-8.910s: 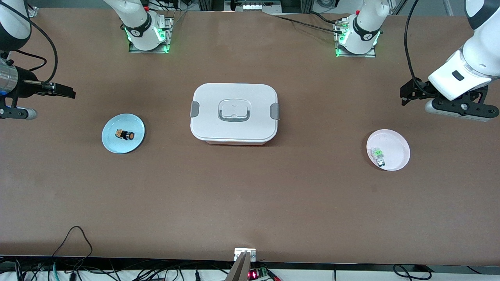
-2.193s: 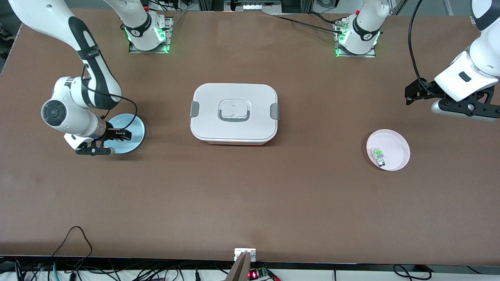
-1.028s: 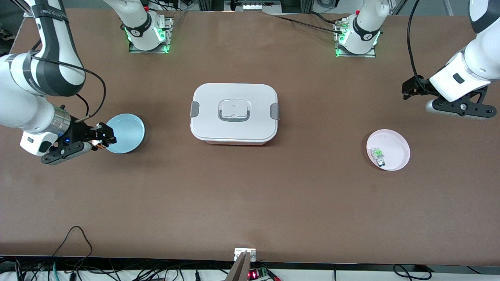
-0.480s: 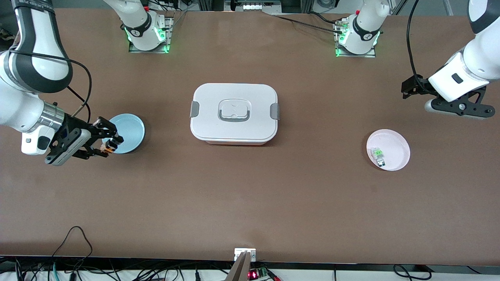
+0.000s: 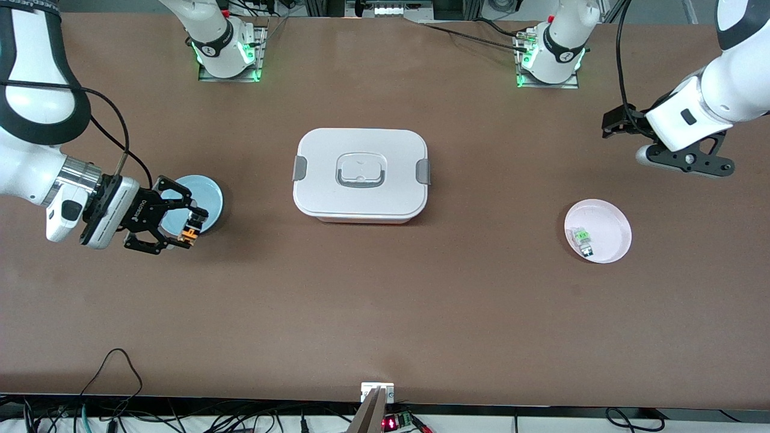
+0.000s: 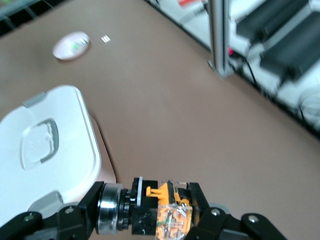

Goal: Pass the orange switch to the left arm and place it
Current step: 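Lift the orange switch with the right gripper off the plate, then carry the switch over the box while the left gripper approaches it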

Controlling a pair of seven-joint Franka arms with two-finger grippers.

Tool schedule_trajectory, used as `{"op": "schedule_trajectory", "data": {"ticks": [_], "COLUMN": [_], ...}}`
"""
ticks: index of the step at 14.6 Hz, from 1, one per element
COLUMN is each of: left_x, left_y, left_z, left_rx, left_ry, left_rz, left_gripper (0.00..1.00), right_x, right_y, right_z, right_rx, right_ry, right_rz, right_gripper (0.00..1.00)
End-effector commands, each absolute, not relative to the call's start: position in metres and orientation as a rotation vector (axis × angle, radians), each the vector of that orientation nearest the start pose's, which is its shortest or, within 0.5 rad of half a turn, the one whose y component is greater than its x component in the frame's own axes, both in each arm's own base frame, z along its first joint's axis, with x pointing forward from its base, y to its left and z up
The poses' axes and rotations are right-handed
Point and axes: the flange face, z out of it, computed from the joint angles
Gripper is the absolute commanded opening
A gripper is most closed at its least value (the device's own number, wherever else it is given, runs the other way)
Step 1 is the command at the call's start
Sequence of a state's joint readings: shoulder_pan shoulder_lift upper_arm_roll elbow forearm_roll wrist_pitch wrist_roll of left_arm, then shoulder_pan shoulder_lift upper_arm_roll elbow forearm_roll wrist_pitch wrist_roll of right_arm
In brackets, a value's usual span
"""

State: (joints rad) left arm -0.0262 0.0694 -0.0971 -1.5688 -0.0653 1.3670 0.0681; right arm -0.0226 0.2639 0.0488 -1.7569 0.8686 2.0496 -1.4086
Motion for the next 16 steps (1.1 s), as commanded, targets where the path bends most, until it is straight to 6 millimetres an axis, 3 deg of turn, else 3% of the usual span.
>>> {"op": "schedule_trajectory", "data": {"ticks": [1,4,6,9,13,16], "left_x": [0.545,0.552,0.557,0.571,0.590,0.611], "left_y": [-0.075,-0.075,-0.055,-0.065,-0.096,-0.141], "left_z": [0.560,0.555,0.562,0.561,0.527,0.497], "left_rx": [-3.288,-3.454,-3.690,-3.904,-4.169,-4.380], "left_ry": [0.398,0.465,0.394,0.403,0.317,0.362], "left_rz": [0.586,0.610,0.598,0.567,0.375,0.336], "left_gripper": [1.00,1.00,1.00,1.00,1.00,0.99], "right_x": [0.643,0.643,0.642,0.642,0.643,0.641], "right_y": [0.061,0.083,0.095,0.125,0.156,0.175], "right_z": [0.436,0.432,0.434,0.446,0.469,0.478], "right_rx": [-2.025,-1.899,-1.847,-1.776,-1.706,-1.680], "right_ry": [-1.280,-1.293,-1.265,-1.239,-1.271,-1.297], "right_rz": [-0.792,-0.870,-0.882,-0.926,-0.974,-0.981], "right_gripper": [0.21,0.21,0.21,0.21,0.21,0.21]}}
